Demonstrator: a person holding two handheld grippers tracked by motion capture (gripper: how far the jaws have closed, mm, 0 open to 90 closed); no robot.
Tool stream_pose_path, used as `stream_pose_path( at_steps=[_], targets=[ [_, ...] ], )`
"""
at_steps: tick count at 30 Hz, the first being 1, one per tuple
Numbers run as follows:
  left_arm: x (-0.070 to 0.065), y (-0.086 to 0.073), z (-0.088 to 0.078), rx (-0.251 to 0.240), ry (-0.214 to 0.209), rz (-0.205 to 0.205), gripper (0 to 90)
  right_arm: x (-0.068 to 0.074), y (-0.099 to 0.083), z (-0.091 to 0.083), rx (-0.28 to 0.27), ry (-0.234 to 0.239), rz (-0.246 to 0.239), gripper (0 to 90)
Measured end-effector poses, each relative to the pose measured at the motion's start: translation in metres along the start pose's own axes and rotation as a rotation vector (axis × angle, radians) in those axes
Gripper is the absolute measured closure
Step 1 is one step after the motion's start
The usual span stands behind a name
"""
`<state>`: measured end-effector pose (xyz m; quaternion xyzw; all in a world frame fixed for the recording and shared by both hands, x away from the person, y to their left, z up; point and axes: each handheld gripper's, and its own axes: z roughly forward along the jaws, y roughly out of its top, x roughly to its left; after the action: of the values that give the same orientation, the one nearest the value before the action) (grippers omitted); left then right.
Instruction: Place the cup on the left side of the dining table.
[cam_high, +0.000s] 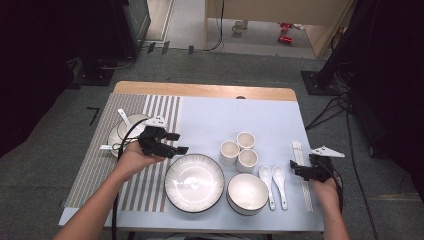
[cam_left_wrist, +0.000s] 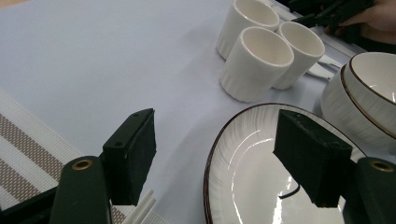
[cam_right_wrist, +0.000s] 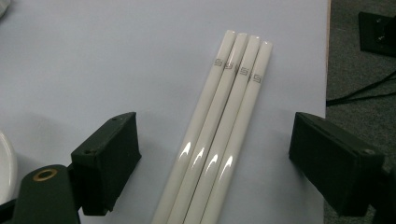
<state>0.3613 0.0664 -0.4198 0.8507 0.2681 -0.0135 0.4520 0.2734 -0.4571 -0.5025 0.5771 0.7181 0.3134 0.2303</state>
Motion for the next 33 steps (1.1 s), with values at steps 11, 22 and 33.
stream_pose_path(
  at_steps=[11,22,33],
  targets=[
    [-0.001,0.013,0.018,-0.006,-0.04,-0.005,25.7,0.0,0.0,0.0,0.0,0.0,0.0,15.7],
    [-0.004,0.02,0.033,0.013,-0.057,0.004,22.9,0.0,0.0,0.0,0.0,0.0,0.0,15.7],
    [-0.009,0.026,0.051,0.005,-0.067,0.021,22.9,0.0,0.0,0.0,0.0,0.0,0.0,15.7]
  ],
)
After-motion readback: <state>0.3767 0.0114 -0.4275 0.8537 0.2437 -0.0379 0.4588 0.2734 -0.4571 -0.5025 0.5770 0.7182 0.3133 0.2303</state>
